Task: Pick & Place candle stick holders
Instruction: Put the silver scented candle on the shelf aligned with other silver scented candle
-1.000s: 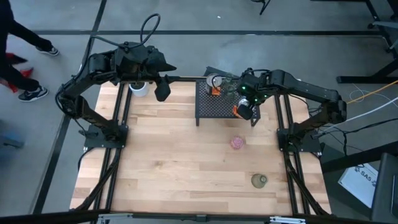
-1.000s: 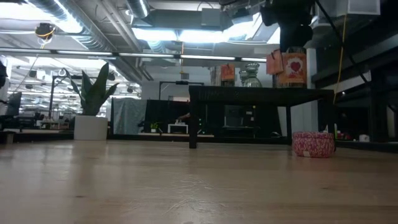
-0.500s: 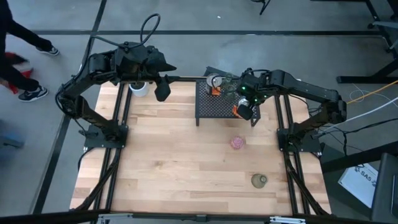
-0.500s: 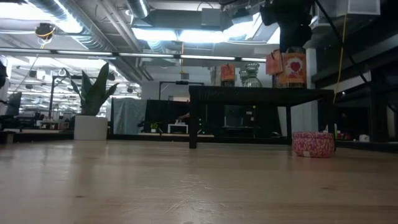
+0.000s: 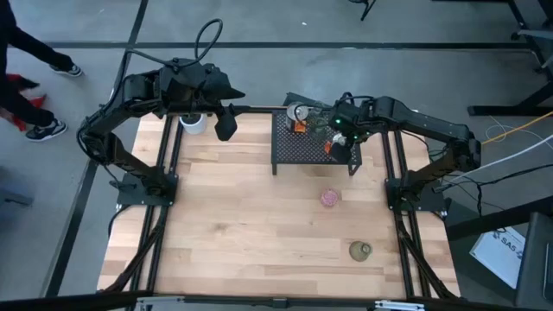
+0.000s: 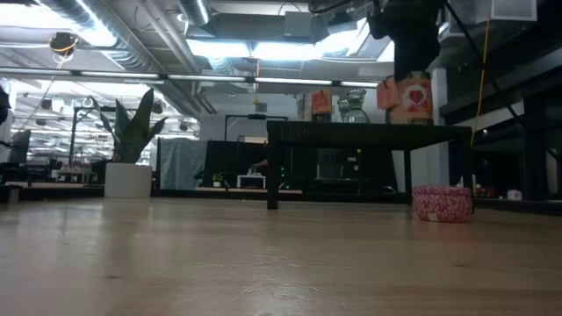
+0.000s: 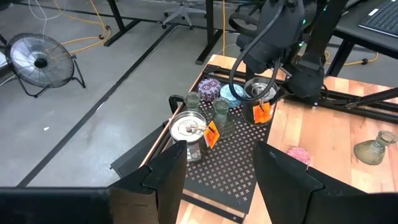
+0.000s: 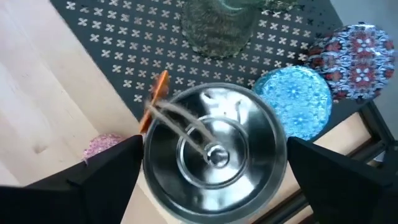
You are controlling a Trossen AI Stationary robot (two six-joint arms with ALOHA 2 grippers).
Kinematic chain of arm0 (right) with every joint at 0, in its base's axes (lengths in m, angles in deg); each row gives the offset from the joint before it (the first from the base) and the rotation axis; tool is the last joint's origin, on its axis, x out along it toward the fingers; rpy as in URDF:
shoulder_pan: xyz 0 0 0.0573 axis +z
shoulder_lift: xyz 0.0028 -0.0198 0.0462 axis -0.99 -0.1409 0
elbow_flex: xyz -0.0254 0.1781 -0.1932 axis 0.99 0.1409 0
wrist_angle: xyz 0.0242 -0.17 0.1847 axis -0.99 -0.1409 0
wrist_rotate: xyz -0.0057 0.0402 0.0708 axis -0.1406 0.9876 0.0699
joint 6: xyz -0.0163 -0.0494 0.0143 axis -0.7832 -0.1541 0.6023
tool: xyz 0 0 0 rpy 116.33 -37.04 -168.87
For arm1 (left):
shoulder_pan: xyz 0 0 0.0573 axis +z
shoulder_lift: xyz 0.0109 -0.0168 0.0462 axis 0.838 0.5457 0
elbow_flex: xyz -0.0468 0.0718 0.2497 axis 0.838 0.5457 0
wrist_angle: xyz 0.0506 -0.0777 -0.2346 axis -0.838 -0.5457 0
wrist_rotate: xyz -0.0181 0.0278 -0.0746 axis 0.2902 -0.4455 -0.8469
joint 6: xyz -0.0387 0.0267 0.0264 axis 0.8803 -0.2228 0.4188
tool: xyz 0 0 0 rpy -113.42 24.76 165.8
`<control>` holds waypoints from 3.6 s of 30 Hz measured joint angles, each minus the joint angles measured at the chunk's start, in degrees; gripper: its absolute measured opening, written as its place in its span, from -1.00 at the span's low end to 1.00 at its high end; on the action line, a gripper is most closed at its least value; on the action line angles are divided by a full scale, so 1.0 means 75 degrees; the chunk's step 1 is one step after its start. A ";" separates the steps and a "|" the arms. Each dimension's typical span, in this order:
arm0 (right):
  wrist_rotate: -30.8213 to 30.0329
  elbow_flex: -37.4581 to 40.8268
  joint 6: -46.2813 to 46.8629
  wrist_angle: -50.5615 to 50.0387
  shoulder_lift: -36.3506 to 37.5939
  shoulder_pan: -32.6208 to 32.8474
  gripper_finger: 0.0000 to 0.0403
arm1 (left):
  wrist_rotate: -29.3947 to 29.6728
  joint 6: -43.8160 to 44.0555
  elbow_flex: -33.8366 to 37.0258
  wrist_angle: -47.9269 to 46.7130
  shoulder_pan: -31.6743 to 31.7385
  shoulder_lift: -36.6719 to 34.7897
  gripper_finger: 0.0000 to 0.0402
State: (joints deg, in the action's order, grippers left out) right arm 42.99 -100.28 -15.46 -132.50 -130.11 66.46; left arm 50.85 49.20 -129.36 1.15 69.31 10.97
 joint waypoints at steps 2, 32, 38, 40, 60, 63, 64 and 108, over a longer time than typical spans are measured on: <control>0.0072 -0.0003 0.0017 0.0007 0.0003 0.0003 0.97 | 0.0000 0.0000 0.0000 0.0000 -0.0001 0.0000 -0.10; 0.0137 -0.0242 0.0015 -0.0357 0.0092 0.0006 0.91 | 0.0000 0.0000 0.0000 0.0000 0.0000 0.0000 -0.10; 0.0131 -0.1119 -0.0034 -0.0353 0.0106 0.0006 0.80 | 0.0000 0.0022 0.0000 0.0000 0.0000 0.0000 -0.10; 0.0132 -0.1388 -0.0041 -0.0542 0.0105 0.0006 0.73 | 0.0000 0.0033 -0.0001 0.0000 -0.0001 0.0000 -0.10; 0.0401 -0.1769 -0.0117 -0.1358 0.0103 0.0006 0.04 | -0.0003 0.0076 0.0000 0.0003 -0.0003 0.0000 -0.10; 0.0833 -0.1769 -0.0600 -0.1358 0.0103 0.0009 0.03 | -0.0003 0.0076 0.0000 0.0000 0.0000 0.0000 -0.10; 0.0867 -0.1769 -0.0708 -0.1358 0.0103 0.0010 0.02 | -0.0003 0.0076 0.0000 0.0002 -0.0002 0.0000 -0.10; 0.0519 0.3034 -0.3590 0.1247 0.3072 -0.1150 -0.99 | -0.0064 0.0219 0.0000 0.0000 -0.0001 0.0000 -0.13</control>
State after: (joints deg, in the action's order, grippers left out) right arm 46.88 -77.53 -42.39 -123.15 -107.07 57.83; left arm 50.37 50.84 -129.36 1.15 69.30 10.97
